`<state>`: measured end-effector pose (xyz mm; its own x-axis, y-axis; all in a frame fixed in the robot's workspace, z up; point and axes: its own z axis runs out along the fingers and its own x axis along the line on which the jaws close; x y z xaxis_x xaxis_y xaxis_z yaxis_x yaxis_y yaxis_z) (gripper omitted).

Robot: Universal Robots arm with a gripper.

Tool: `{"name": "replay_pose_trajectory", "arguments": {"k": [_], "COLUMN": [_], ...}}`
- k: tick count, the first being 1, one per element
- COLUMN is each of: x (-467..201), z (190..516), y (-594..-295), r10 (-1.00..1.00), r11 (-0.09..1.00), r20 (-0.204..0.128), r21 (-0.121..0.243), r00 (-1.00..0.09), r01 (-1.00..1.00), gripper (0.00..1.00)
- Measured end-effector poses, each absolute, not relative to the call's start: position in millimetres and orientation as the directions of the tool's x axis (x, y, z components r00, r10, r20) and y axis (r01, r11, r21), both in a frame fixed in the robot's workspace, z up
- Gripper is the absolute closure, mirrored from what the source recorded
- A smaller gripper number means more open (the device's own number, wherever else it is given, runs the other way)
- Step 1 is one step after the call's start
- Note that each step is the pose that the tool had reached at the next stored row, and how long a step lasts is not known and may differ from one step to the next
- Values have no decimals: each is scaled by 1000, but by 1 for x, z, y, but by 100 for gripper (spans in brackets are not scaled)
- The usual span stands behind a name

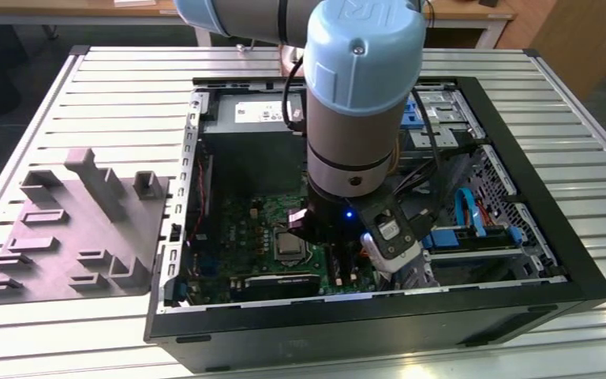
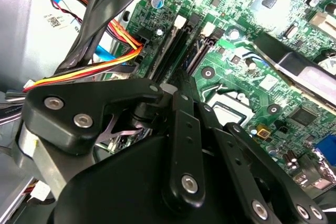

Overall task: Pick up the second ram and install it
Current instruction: 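Press down the second ram until it locks into place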

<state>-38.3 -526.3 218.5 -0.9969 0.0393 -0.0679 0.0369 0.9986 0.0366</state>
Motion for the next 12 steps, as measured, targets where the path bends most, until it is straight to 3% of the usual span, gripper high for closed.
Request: {"name": "replay_pose_trajectory", "arguments": {"k": [12], "x": [-38], "z": [217], "y": [-526], "r10": [40], "r11": [999], "r20": [-68], "r21": [39], "r00": [-997], "r01": [37], "gripper": [89]}}
